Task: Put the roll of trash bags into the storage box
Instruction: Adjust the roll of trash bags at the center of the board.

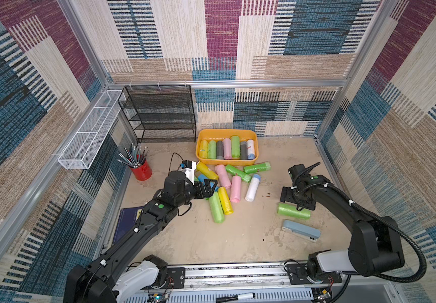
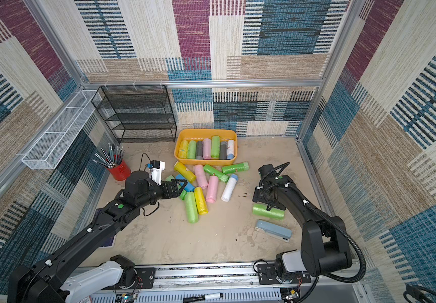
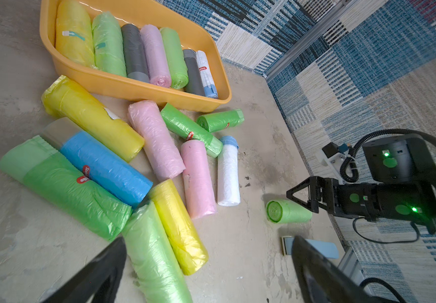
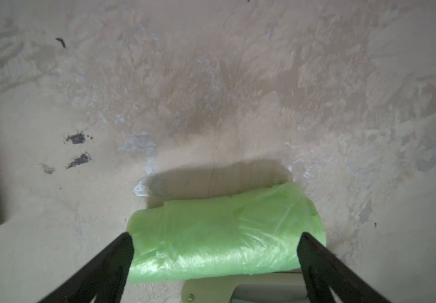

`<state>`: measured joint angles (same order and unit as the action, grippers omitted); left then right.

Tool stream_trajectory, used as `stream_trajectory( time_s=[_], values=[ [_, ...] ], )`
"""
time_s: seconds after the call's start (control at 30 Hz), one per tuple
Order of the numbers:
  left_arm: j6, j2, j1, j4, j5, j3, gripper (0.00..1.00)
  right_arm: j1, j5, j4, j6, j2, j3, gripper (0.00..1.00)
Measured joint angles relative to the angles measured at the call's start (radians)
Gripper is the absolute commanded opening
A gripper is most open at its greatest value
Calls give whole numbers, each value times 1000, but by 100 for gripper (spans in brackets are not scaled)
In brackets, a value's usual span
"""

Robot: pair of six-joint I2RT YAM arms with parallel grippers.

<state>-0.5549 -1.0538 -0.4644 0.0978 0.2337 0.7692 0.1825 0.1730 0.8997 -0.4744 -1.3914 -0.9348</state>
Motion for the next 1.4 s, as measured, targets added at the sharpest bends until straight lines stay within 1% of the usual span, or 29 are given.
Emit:
stream_trajectory(
  time_s=[0.2, 0.6, 1.07, 1.27, 1.4],
  values=[
    [0, -4, 0, -1, 0, 0, 98, -2, 2, 16, -5, -24, 20, 99],
    [1, -7, 0, -1, -22, 0, 99, -3, -24, -60, -34, -84, 76, 99],
    [1, -18, 0, 0, -47, 0, 98, -5, -50, -135, -78, -54, 96, 99],
    [1, -17, 1, 0, -48, 0, 98, -5, -84, -184, -87, -51, 95, 99],
    [2, -17, 1, 0, -52, 0, 98, -4, -158, -248, -102, -39, 96, 99]
  ],
)
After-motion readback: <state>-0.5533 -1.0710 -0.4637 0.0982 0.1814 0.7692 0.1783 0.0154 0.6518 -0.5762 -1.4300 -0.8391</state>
